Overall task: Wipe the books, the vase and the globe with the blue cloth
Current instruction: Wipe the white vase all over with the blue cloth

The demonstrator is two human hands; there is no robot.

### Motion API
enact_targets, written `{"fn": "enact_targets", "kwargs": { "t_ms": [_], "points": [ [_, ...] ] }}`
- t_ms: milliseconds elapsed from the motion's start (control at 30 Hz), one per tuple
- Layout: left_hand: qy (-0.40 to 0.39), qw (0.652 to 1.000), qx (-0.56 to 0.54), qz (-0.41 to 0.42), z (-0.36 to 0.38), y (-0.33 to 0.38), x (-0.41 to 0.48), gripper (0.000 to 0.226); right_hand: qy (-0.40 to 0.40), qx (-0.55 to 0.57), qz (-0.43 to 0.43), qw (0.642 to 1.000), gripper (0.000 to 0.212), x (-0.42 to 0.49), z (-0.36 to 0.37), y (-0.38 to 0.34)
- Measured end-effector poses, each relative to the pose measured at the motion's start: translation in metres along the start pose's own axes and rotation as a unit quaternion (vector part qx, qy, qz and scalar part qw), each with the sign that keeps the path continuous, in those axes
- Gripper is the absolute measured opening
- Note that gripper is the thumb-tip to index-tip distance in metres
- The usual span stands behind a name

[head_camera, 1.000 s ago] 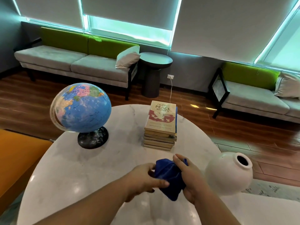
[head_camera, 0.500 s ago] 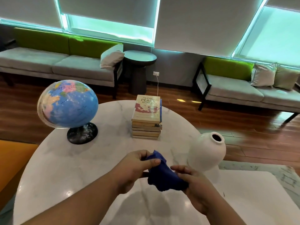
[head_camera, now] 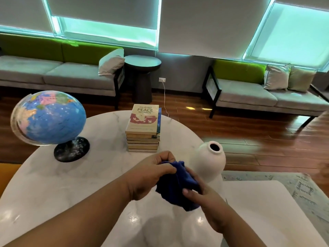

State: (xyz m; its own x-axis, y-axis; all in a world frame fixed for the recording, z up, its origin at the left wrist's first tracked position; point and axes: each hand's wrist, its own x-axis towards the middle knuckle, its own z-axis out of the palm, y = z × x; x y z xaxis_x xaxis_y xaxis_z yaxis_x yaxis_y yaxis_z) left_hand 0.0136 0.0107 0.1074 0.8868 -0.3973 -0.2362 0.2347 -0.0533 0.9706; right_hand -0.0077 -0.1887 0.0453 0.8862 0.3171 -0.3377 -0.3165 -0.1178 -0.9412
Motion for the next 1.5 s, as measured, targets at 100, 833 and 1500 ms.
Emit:
{"fn": "enact_targets", "kwargs": {
  "t_ms": [100, 833, 1500],
  "points": [
    [-0.047, 0.983, 0.171, 0.042, 0.005, 0.015, 0.006, 0.017, 0.045, -0.038, -0.037, 0.998, 0.054, -0.008, -0.019, -0.007],
    [0.183, 0.981, -0.048, -0.042, 0.097, 0.015, 0.043, 0.007, 0.053, 0.317, 0.034, 0.946, 0.050, -0.035, -0.064, 0.006],
    [0.063, 0.714, 0.686, 0.127, 0.107, 0.020, 0.159, 0.031, 0.258, 0.422, 0.004, 0.869, 0.056, -0.020, -0.147, 0.027]
  ]
}}
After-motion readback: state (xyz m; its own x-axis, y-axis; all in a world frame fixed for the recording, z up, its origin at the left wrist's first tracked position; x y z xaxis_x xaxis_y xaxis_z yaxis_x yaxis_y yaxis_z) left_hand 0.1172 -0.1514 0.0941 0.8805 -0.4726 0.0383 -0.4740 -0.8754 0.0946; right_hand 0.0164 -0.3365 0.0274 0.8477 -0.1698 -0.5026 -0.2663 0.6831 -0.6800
